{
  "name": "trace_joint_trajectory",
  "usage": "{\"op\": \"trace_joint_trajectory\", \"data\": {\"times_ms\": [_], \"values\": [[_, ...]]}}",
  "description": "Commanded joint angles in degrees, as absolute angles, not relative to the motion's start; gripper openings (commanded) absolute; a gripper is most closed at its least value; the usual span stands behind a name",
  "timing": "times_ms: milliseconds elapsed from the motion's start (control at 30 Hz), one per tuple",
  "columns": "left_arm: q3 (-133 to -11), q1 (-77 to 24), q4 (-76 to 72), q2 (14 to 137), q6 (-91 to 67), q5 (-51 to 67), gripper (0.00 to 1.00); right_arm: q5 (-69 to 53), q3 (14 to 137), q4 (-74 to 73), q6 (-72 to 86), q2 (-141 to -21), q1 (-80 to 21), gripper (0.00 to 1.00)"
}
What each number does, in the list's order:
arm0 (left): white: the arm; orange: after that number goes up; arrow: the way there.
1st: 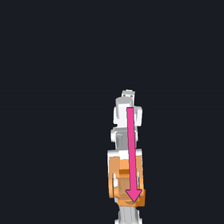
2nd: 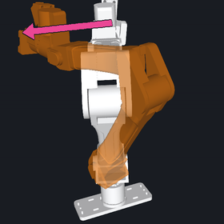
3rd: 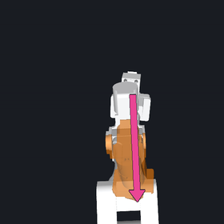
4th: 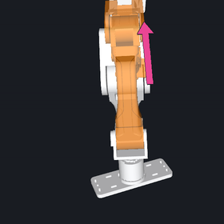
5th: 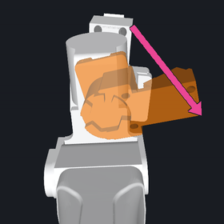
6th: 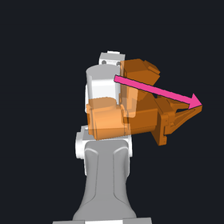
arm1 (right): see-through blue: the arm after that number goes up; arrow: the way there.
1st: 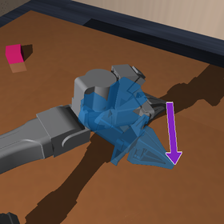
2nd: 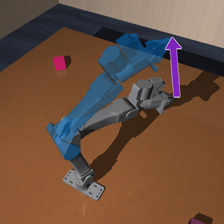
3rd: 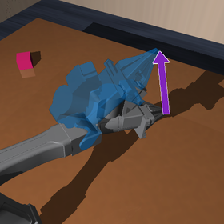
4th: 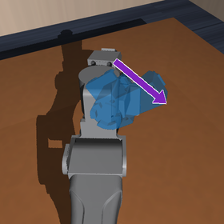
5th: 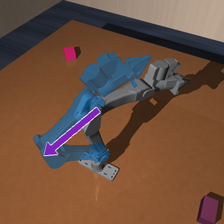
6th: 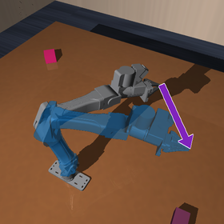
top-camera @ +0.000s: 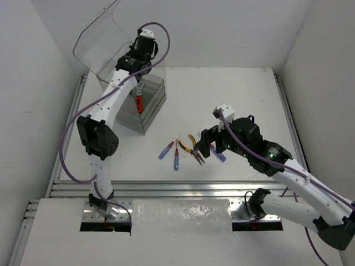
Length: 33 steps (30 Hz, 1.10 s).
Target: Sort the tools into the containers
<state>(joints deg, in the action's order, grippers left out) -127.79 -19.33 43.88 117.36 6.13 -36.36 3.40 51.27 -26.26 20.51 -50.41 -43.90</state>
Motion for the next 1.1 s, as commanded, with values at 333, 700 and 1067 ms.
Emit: {"op": "trace_joint_trajectory", "data": {"times_ms": [333, 700, 1067], "values": [[-140.63, -15.12, 48.61, 111.74, -6.76, -24.35, 0.82, 0.35, 52.56, -25.93, 18.55, -54.05, -43.77, 0.99], [-117.6, -14.68, 24.44, 80.53, -10.9, -34.62, 0.83, 0.61, 50.01, -25.4, 17.58, -53.17, -43.86, 0.99], [-131.13, -3.99, 30.23, 85.42, -14.05, -40.53, 0.2, -1.23, 48.08, -24.35, 17.05, -51.59, -43.77, 0.99]]}}
